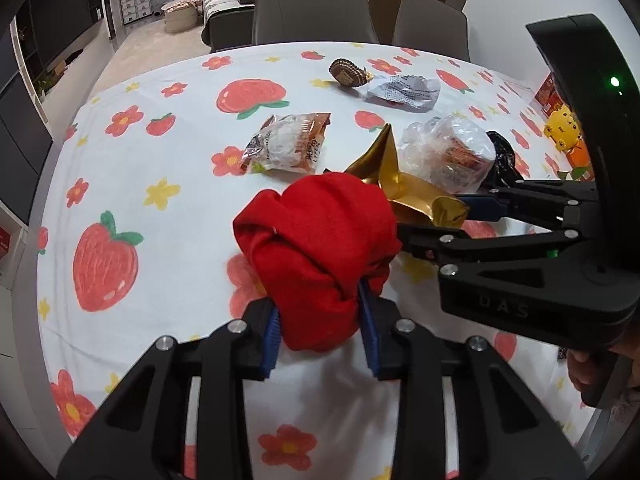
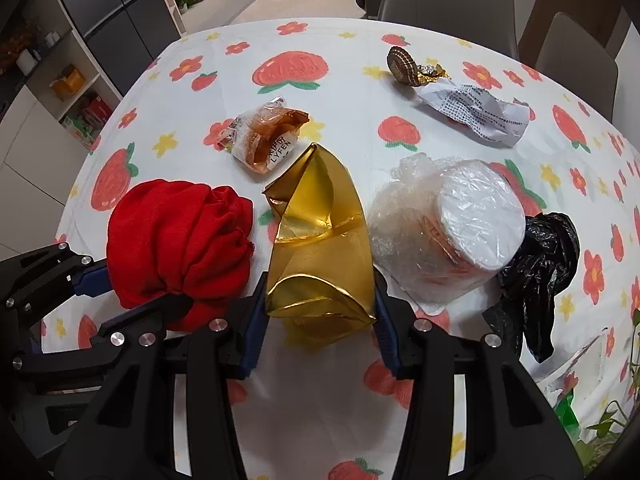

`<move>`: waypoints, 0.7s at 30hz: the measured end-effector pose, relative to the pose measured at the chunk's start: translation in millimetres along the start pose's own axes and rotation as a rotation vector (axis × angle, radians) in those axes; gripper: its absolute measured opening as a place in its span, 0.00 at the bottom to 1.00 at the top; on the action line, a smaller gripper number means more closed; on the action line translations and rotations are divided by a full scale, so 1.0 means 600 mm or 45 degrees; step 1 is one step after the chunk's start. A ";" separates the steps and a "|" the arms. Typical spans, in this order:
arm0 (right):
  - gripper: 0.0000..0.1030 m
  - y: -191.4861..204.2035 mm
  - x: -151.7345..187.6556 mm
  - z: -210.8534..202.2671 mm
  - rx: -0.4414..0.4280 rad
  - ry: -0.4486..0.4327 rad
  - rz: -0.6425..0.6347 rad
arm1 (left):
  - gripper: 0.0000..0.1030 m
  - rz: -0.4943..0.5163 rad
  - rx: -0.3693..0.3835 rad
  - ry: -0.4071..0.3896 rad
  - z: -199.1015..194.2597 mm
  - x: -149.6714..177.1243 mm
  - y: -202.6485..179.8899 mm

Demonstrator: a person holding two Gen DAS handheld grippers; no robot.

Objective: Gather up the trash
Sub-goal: 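Grasp the red knit ball with the left tool while the right tool grasps the gold foil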

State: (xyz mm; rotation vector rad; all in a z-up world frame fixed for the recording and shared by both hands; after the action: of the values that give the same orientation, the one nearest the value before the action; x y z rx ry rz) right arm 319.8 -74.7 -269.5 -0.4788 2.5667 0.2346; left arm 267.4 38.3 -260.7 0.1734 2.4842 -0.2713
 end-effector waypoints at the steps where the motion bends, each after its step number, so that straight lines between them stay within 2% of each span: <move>1: 0.44 0.001 -0.001 -0.003 0.000 -0.005 -0.001 | 0.32 0.001 -0.002 -0.003 -0.002 0.000 0.001; 11: 0.44 0.015 0.000 -0.045 0.004 -0.052 0.003 | 0.32 -0.004 -0.032 -0.053 -0.047 -0.004 0.017; 21: 0.44 0.035 0.045 -0.117 0.036 -0.084 0.053 | 0.32 0.027 -0.053 -0.088 -0.115 0.018 0.022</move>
State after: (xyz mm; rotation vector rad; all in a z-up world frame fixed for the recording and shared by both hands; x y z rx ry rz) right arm 258.2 -81.0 -222.0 -0.4015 2.5142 0.2248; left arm 221.9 67.9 -215.2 0.1698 2.4164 -0.2129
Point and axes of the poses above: each gripper's, at about its wrist camera, not at the fingertips, and z roughly the way its jaws point, y to its left, x to its underside, the point moved 3 cm from there along z, roughly the way its jaws point, and after that the axes turned 8 degrees about -y, right-handed, at the moved point
